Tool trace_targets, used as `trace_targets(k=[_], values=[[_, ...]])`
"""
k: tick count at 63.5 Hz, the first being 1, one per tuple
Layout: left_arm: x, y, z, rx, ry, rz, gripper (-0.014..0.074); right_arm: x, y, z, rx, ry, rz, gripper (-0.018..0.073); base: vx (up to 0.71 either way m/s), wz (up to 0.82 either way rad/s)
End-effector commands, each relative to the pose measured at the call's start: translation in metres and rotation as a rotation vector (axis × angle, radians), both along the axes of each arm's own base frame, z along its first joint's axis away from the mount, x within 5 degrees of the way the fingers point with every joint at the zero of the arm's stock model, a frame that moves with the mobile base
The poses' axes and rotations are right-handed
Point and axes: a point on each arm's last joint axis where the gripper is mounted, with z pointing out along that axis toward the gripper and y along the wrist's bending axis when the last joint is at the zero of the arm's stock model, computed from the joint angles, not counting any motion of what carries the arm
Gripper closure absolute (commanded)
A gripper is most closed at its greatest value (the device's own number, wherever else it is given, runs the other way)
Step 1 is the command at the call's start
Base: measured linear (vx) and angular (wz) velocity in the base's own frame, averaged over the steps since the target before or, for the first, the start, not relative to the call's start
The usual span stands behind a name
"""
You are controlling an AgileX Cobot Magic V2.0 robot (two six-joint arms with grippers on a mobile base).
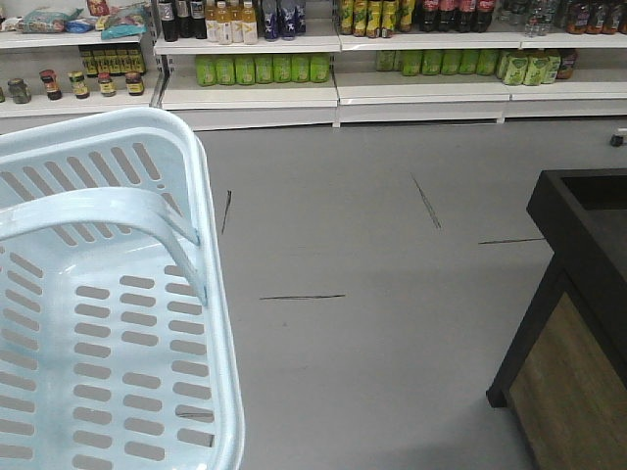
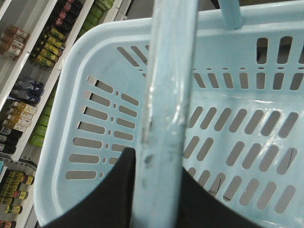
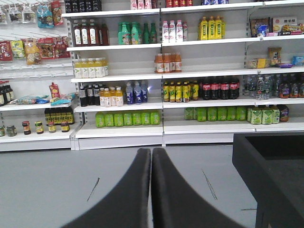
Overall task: Pick three apples into basket with both arms
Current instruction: 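Drive the base along the shelves carrying the basket in the left gripper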
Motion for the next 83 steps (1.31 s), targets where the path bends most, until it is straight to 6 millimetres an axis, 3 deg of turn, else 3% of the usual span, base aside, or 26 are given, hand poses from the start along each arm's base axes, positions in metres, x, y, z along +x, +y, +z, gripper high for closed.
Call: trace_targets(k=[1, 83], values=[[-0.0011, 0.0, 0.0177, -0.088, -0.097, -0.003, 0.0604, -0.0008, 0.0001, 0.0019, -0.006, -0.065, -0.001, 0.0568, 0.12, -0.05], [-0.0011, 0.0, 0.0177, -0.088, -0.097, -0.003, 0.0604, -0.0008, 0.0001, 0.0019, -0.006, -0.065, -0.001, 0.0568, 0.07, -0.03]])
